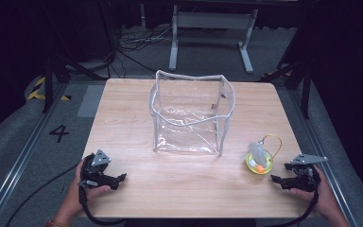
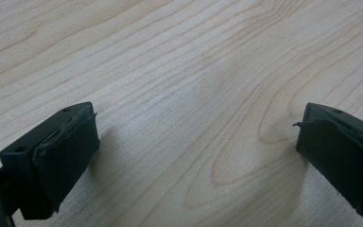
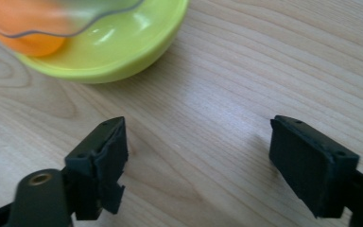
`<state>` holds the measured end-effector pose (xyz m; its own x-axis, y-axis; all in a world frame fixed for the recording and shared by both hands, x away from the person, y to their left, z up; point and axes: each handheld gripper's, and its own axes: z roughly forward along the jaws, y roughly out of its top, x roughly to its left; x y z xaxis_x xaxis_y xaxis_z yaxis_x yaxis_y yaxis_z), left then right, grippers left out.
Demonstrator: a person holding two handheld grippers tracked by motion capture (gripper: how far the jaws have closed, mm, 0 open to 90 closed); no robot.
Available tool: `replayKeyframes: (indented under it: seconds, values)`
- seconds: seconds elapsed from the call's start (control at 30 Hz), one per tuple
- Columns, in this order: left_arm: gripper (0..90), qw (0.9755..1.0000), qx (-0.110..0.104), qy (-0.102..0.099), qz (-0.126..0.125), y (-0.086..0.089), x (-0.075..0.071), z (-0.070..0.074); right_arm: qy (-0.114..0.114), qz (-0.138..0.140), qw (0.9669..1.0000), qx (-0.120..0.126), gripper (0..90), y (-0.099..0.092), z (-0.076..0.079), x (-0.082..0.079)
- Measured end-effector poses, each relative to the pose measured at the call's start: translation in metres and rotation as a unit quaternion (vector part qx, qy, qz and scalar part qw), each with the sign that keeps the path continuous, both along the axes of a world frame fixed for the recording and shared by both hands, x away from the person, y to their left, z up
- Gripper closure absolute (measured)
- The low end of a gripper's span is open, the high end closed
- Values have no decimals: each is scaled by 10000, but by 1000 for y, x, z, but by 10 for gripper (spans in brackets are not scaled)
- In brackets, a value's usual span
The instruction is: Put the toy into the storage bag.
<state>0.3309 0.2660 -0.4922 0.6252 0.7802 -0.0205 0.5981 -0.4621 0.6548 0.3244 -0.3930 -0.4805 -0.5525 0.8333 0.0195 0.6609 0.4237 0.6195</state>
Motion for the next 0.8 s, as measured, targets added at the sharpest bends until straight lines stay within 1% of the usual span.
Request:
replayKeyframes:
  seconds: [0.07,0.1,0.17,0.2,0.23,0.3,0.33,0.47,0.53,0.63,0.7,0.73,0.8]
  values:
    - [4,10000,0,-1,1,0,0,0,18,33,10000,-14,181,1,4,-1]
    - [4,10000,-2,5,1,0,0,0,11,129,9999,-58,184,1,9,-1]
    - [4,10000,-2,12,5,0,0,0,15,151,9999,-62,184,2,11,-1]
    - [4,10000,-1,-1,0,0,0,0,14,161,9998,-81,184,2,16,-1]
    - [4,10000,-2,-1,1,0,0,0,-5,242,9997,-88,187,3,21,-1]
    - [4,10000,-1,-1,0,0,0,0,-29,309,9995,-111,193,4,30,0]
    - [4,10000,-3,-5,-3,0,0,0,-39,324,9994,-110,204,4,34,0]
    - [4,10000,-9,17,7,0,0,0,-71,409,9988,-261,238,8,49,2]
    - [3,10000,-6,17,6,0,0,0,-54,428,9987,-274,241,9,57,3]
    - [4,10000,-9,18,7,0,0,0,-7,478,9981,-385,248,12,67,3]
    - [4,10000,-8,21,8,0,0,0,-14,540,9976,-425,251,13,73,4]
    - [4,10000,-8,21,8,0,0,0,-14,540,9976,-425,251,13,73,4]
    - [4,10000,-6,5,2,0,0,0,-52,549,9975,-432,261,14,82,6]
